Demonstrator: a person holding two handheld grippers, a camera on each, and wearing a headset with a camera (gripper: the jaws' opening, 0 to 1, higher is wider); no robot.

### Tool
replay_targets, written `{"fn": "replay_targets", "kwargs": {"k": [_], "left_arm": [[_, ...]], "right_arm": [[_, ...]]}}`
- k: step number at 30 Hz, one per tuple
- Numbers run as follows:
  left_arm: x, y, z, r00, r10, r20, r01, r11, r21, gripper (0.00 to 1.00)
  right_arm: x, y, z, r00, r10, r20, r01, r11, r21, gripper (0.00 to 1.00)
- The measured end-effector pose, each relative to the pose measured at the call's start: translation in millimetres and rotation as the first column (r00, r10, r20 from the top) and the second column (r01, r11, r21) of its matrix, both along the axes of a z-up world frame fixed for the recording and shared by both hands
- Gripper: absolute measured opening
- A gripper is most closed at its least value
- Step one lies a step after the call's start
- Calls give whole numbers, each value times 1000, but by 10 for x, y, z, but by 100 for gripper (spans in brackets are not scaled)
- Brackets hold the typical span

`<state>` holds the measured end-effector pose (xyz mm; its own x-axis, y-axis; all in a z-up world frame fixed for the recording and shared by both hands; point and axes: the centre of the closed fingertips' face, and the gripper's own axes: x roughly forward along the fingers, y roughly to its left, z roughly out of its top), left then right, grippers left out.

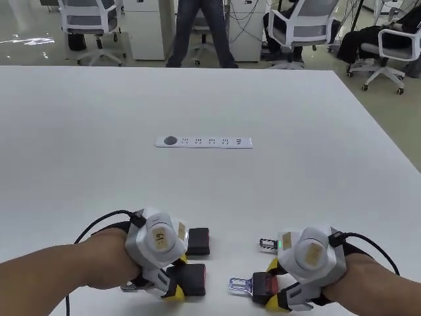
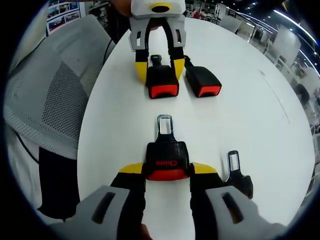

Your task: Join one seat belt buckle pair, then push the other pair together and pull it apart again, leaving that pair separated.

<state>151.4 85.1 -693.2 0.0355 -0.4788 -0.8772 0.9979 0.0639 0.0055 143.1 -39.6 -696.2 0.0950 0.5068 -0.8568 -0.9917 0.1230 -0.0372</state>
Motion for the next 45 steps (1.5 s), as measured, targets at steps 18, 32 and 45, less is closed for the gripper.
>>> {"fn": "replay_targets", "kwargs": {"k": [18, 32, 45], "left_arm": [[-17, 11, -13, 1000, -1, -2, 1, 1000, 13, 34], [4, 20, -33, 1000, -5, -7, 5, 1000, 26, 34], [-14, -4, -6, 1000, -26, -8, 26, 999, 22, 35]], "right_arm": [[29, 359, 2, 1000, 1, 1, -1, 999, 49, 32], [40, 398, 24, 999, 22, 27, -23, 999, 37, 32], [61, 487, 24, 999, 38, 18, -39, 998, 56, 32]]}}
